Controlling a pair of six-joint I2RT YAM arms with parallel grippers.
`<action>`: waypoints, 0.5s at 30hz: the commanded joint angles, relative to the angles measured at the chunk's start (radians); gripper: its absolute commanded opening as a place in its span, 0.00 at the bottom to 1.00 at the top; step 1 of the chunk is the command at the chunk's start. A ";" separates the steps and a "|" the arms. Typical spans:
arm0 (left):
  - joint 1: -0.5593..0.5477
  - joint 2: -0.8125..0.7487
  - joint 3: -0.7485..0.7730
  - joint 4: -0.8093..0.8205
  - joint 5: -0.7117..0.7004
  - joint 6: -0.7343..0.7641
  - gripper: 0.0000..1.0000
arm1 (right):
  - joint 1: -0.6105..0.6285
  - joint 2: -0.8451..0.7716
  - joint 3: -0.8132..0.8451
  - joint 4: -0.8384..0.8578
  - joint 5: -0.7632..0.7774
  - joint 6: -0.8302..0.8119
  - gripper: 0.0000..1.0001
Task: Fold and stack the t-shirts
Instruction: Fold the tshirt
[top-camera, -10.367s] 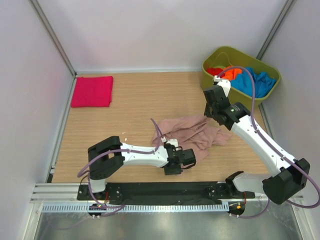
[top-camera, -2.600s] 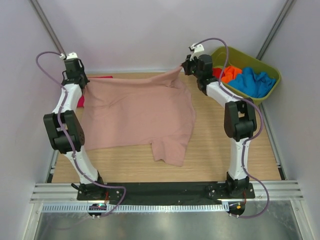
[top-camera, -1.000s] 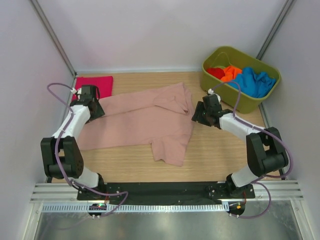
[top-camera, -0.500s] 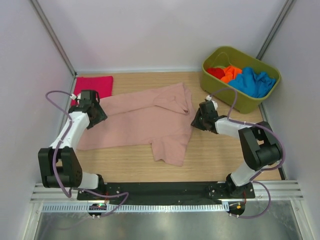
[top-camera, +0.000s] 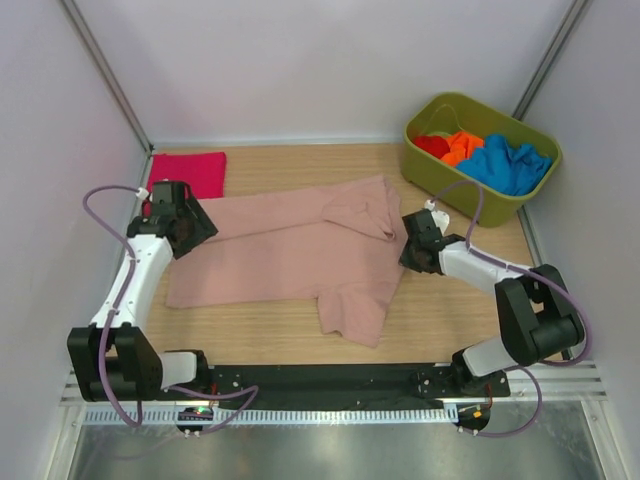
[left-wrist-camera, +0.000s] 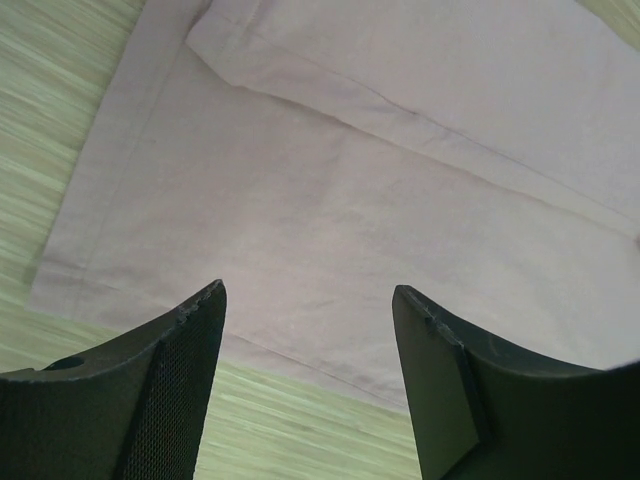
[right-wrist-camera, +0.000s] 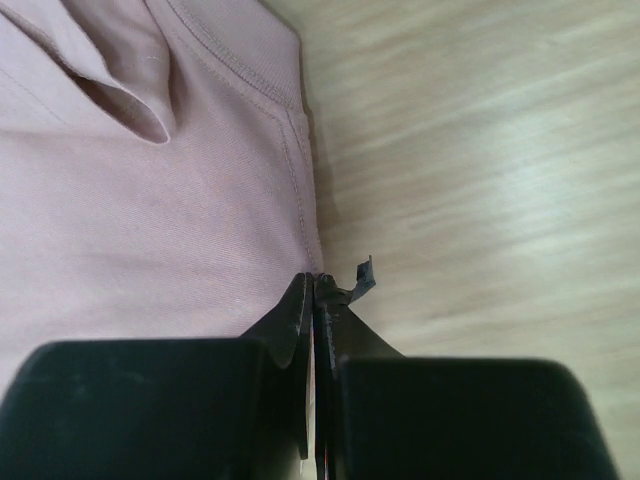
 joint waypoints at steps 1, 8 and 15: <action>-0.002 0.008 0.033 -0.015 0.088 -0.037 0.69 | -0.001 -0.054 0.020 -0.192 0.144 0.009 0.01; -0.003 0.126 0.010 -0.010 0.074 -0.064 0.68 | -0.009 -0.247 -0.055 -0.305 0.169 0.083 0.02; -0.003 0.160 0.026 0.085 0.039 -0.048 0.65 | -0.009 -0.383 -0.034 -0.385 0.153 0.072 0.35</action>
